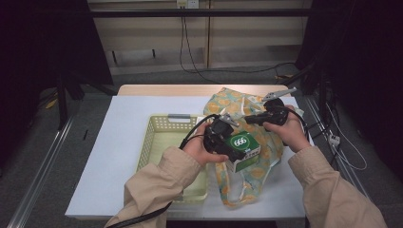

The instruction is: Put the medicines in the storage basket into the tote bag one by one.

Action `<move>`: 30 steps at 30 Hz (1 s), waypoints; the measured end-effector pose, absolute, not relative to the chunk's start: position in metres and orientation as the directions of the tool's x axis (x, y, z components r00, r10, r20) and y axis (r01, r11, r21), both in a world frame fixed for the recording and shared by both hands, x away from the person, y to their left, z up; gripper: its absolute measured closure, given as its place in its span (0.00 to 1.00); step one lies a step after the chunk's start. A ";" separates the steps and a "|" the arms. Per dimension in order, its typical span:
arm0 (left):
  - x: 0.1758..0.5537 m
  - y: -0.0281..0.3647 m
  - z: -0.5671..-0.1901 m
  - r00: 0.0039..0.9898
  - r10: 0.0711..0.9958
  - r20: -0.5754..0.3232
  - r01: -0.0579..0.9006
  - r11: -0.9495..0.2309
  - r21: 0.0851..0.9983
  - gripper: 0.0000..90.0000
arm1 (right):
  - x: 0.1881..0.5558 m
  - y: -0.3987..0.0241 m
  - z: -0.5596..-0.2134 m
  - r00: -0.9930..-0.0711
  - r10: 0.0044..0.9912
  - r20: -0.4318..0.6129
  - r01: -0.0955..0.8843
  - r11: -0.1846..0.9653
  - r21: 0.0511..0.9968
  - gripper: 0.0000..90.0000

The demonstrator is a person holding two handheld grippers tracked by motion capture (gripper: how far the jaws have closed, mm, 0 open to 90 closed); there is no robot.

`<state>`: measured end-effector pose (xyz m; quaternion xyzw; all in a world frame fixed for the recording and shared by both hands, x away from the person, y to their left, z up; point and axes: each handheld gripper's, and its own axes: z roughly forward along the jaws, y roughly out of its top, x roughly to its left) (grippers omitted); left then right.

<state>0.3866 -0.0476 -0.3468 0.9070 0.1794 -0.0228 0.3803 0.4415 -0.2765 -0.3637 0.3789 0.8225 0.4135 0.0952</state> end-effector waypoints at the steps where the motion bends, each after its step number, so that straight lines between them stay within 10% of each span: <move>1: 0.386 -0.051 -0.349 0.937 0.299 -0.180 0.339 -0.652 0.678 0.20 | 0.441 -0.276 -0.363 -0.695 0.702 0.156 0.544 0.372 0.752 1.00; 20: 0.382 -0.081 -0.365 0.953 0.219 -0.208 0.302 -0.696 0.652 0.20 | 0.442 -0.282 -0.360 -0.691 0.704 0.165 0.546 0.359 0.757 1.00; 30: 0.409 -0.085 -0.375 0.930 0.336 -0.153 0.354 -0.696 0.625 0.19 | 0.441 -0.282 -0.355 -0.690 0.706 0.160 0.540 0.355 0.763 1.00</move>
